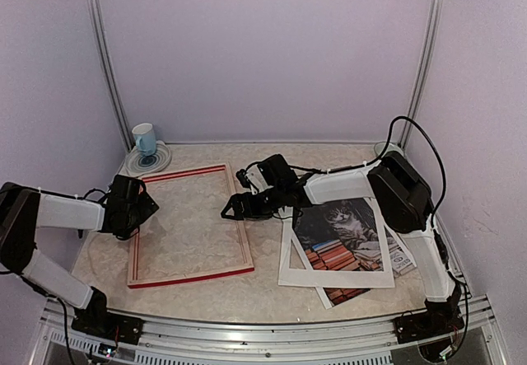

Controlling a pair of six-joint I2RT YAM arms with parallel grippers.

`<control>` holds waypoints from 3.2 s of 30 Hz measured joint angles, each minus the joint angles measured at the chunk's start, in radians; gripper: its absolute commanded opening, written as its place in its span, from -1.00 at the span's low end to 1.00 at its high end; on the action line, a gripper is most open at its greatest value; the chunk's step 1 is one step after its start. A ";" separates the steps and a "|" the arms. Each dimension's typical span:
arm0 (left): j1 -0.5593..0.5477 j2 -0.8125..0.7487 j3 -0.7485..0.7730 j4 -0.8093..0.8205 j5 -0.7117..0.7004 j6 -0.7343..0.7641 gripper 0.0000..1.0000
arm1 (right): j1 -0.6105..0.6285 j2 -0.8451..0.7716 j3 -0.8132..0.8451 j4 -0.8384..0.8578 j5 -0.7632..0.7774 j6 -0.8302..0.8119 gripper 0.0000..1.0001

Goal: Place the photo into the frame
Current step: Adjust the frame body at the center of the board.

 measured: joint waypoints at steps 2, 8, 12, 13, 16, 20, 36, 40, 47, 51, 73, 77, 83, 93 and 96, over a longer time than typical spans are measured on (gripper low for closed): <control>-0.002 0.000 0.000 0.000 0.000 0.000 0.98 | 0.000 0.000 -0.005 0.010 -0.002 0.002 0.98; -0.018 0.000 -0.006 0.006 -0.003 -0.001 0.98 | -0.001 0.000 -0.020 0.039 -0.006 0.003 0.99; -0.030 0.000 -0.009 0.008 -0.012 -0.001 0.98 | -0.002 0.000 -0.027 0.054 -0.007 0.006 0.98; -0.032 0.000 -0.009 0.008 -0.013 -0.002 0.98 | -0.004 0.000 -0.027 0.055 -0.007 0.006 0.98; -0.042 0.000 -0.009 0.009 -0.016 -0.003 0.98 | -0.008 -0.003 -0.035 0.064 -0.007 0.006 0.98; -0.057 0.002 -0.009 0.011 -0.017 -0.006 0.98 | -0.016 -0.015 -0.061 0.082 -0.007 0.006 0.98; -0.122 0.012 -0.009 0.031 -0.026 -0.027 0.98 | -0.039 -0.075 -0.178 0.145 -0.008 -0.005 0.98; -0.125 0.012 -0.009 0.035 -0.023 -0.029 0.98 | -0.040 -0.087 -0.197 0.148 -0.014 -0.010 0.98; -0.129 0.032 -0.003 0.044 -0.012 -0.029 0.98 | -0.040 -0.138 -0.264 0.137 -0.018 -0.016 0.98; -0.129 0.061 0.016 0.042 -0.013 -0.029 0.98 | -0.040 -0.146 -0.275 0.135 -0.018 -0.023 0.98; -0.082 0.094 0.068 0.036 -0.010 -0.015 0.98 | -0.022 -0.187 -0.336 0.142 -0.043 -0.040 0.99; -0.080 0.129 0.068 0.059 0.011 -0.008 0.98 | -0.013 -0.193 -0.341 0.135 -0.044 -0.044 0.99; -0.067 0.168 0.085 0.108 0.024 0.004 0.98 | -0.005 -0.201 -0.346 0.119 -0.043 -0.063 0.98; -0.069 0.195 0.117 0.126 0.071 0.003 0.98 | 0.001 -0.246 -0.348 -0.011 0.029 -0.109 0.98; -0.071 0.186 0.117 0.121 0.073 0.002 0.98 | -0.011 -0.280 -0.343 -0.106 0.070 -0.131 0.98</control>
